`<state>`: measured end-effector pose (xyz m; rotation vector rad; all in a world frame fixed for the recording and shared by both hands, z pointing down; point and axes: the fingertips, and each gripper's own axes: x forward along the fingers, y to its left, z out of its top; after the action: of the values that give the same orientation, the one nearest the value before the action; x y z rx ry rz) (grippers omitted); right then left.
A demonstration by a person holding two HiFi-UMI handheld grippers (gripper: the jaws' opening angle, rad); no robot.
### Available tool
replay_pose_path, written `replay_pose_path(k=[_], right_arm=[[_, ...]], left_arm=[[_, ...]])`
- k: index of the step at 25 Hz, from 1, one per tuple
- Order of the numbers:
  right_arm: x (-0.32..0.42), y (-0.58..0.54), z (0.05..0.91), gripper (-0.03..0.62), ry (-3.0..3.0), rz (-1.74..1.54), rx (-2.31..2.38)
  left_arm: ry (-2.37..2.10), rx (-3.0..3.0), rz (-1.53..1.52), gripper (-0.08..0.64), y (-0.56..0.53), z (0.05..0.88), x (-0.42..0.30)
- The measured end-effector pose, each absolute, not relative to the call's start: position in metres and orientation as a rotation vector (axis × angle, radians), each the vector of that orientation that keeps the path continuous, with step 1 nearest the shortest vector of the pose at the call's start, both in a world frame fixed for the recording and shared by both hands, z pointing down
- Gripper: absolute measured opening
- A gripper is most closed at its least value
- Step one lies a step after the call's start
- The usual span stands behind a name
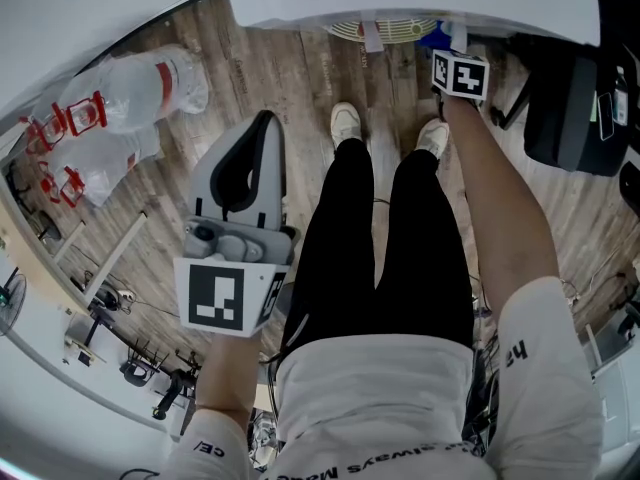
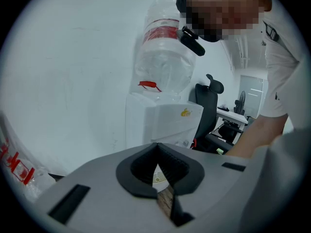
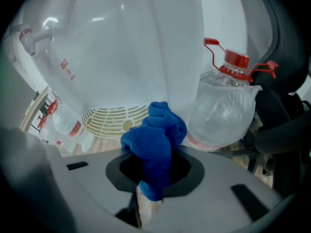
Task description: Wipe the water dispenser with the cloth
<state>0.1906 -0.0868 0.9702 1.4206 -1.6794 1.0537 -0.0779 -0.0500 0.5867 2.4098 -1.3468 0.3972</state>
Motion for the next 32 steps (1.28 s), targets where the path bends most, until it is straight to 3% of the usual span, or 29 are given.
replay_pose_path(k=[16,32], right_arm=[[0.200,-0.079,0.948,0.080,-1.764,0.955,1.349],[0.192,-0.004,0.620,0.081,-2.165,0.669,1.380]], left_arm=[[-1.412,2.387,0.385,0.018,-0.042,0.570,-0.072],[-1.370,2.518,0.238,0.018,-0.037,0.446,-0.025]])
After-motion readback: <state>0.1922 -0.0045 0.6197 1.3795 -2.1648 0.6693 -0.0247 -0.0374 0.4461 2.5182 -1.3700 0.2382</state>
